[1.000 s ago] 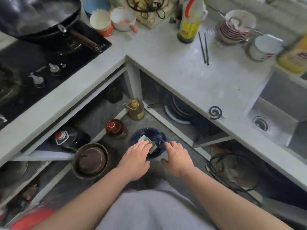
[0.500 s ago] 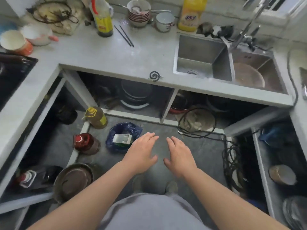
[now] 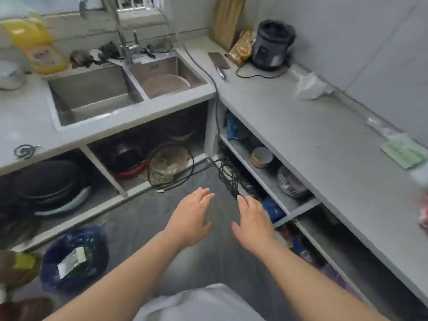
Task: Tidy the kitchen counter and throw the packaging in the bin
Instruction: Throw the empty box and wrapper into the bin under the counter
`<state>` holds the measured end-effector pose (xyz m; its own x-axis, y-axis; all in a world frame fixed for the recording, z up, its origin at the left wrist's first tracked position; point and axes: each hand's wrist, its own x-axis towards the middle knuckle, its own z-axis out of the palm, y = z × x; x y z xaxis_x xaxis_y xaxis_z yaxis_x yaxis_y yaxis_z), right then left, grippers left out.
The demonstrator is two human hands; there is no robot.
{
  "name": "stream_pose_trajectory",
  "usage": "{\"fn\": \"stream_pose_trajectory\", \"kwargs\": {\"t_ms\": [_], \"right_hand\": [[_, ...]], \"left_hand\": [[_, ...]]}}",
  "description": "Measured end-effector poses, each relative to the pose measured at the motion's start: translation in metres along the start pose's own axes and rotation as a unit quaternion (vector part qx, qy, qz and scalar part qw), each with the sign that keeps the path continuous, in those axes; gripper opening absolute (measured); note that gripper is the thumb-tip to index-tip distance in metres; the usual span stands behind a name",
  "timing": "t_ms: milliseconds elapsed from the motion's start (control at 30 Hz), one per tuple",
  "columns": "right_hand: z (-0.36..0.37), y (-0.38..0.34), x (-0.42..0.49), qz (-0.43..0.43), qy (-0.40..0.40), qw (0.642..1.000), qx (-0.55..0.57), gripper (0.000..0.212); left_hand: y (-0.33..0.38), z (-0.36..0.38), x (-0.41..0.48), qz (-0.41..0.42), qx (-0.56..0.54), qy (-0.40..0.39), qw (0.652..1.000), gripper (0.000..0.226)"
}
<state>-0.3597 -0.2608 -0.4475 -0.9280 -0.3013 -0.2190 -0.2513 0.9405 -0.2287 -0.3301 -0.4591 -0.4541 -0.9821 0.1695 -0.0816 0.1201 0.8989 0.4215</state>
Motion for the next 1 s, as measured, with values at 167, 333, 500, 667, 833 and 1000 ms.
{"fn": "stream_pose_trajectory", "kwargs": {"t_ms": [167, 333, 500, 667, 833, 1000], "right_hand": [[-0.034, 0.113, -0.033, 0.133, 0.042, 0.990, 0.033, 0.066], [-0.043, 0.176, -0.054, 0.223, 0.064, 0.971, 0.058, 0.059], [-0.043, 0.210, -0.053, 0.290, 0.084, 0.950, 0.078, 0.058], [-0.059, 0.241, -0.036, 0.384, 0.097, 0.915, 0.076, 0.052], [-0.076, 0.264, -0.024, 0.457, 0.120, 0.877, 0.090, 0.051], [-0.082, 0.289, -0.026, 0.509, 0.120, 0.847, 0.099, 0.048]], "left_hand": [[0.102, 0.028, 0.067, 0.110, 0.010, -0.029, 0.993, 0.073], [0.174, 0.047, 0.117, 0.202, 0.017, -0.064, 0.977, 0.072], [0.210, 0.071, 0.165, 0.266, 0.019, -0.103, 0.958, 0.069], [0.240, 0.089, 0.220, 0.341, 0.008, -0.135, 0.930, 0.067], [0.267, 0.097, 0.265, 0.395, 0.001, -0.173, 0.902, 0.068], [0.298, 0.110, 0.294, 0.429, 0.010, -0.194, 0.882, 0.071]]}}
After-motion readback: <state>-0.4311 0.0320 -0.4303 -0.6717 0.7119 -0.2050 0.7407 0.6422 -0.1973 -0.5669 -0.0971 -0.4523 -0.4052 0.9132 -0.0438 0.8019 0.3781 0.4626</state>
